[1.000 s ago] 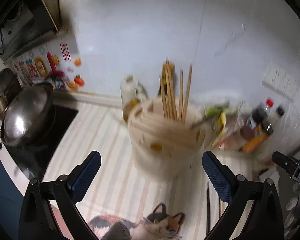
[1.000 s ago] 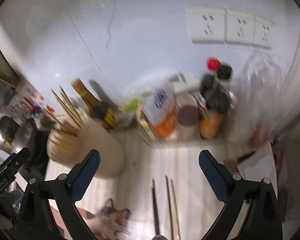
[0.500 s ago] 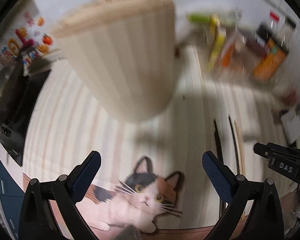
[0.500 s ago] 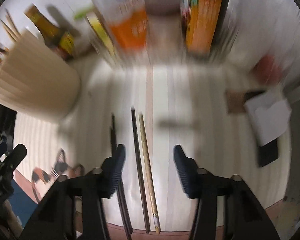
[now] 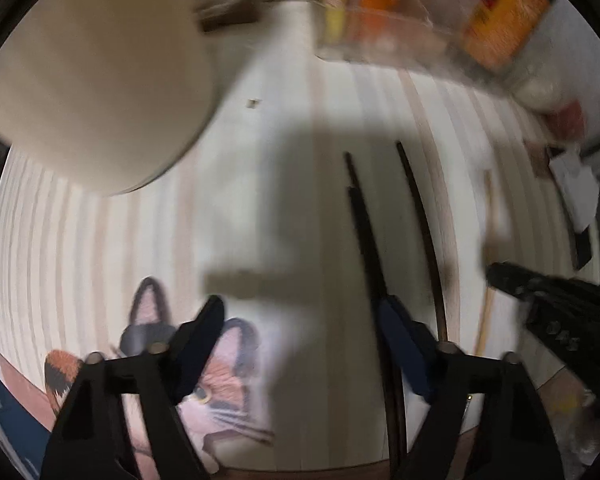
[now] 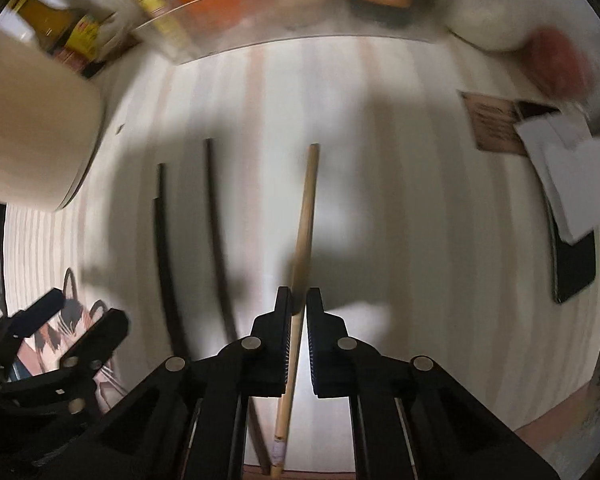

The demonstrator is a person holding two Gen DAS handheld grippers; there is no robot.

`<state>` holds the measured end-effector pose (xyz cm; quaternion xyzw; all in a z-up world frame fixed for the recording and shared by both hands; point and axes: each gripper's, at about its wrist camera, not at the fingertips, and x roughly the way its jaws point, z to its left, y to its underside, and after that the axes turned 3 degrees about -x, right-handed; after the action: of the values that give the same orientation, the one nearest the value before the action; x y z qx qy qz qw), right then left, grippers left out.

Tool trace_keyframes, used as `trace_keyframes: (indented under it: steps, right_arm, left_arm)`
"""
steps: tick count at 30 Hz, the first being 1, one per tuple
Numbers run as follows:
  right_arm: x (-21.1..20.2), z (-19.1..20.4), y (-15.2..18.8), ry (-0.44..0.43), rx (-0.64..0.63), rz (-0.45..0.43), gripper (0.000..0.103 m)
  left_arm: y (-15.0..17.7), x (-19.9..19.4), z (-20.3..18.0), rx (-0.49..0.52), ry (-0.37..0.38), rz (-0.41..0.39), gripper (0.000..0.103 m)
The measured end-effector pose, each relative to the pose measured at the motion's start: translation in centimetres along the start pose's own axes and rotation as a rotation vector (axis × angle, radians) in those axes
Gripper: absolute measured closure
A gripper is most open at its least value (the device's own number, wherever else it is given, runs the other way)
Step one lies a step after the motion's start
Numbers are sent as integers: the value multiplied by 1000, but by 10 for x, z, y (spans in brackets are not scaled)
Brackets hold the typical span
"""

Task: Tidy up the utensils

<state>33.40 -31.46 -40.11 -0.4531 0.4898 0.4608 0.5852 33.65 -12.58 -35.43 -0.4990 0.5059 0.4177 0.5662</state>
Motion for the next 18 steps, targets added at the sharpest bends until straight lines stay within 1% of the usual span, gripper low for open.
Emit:
trace_keyframes:
  steps: [2, 3, 5, 7, 12, 13, 14, 16, 17, 18]
  right_arm:
    - [0, -11, 5, 8, 18, 3, 95]
    - [0, -14, 7, 9, 24, 4, 95]
    - [0, -22, 12, 23, 36, 5, 95]
    - [1, -30, 17, 22, 53, 6, 95]
    - [0, -46, 22, 22, 70, 8, 95]
    - [-4, -47, 21, 19, 77, 8, 95]
    - [-4, -53, 21, 11, 83, 7, 95]
    - [-10, -66, 24, -40, 106, -5, 95]
    - [-15, -70, 16, -60, 114, -15, 95]
    - [-21, -68, 17, -109, 113, -37, 95]
  left_arm:
    - [2, 8, -10, 35, -26, 7, 47]
    - [3, 5, -12, 41, -27, -20, 49]
    - [5, 10, -15, 72, -72, -6, 55]
    - [9, 9, -9, 71, -67, -12, 55]
    - [16, 7, 10, 63, -113, -10, 53]
    - [16, 8, 18, 34, -101, 5, 56]
    - [16, 7, 23, 7, -70, 16, 57]
    - [17, 6, 27, -49, -1, 37, 57]
    - [18, 4, 28, -70, 35, 40, 55]
    - [18, 2, 28, -74, 40, 35, 55]
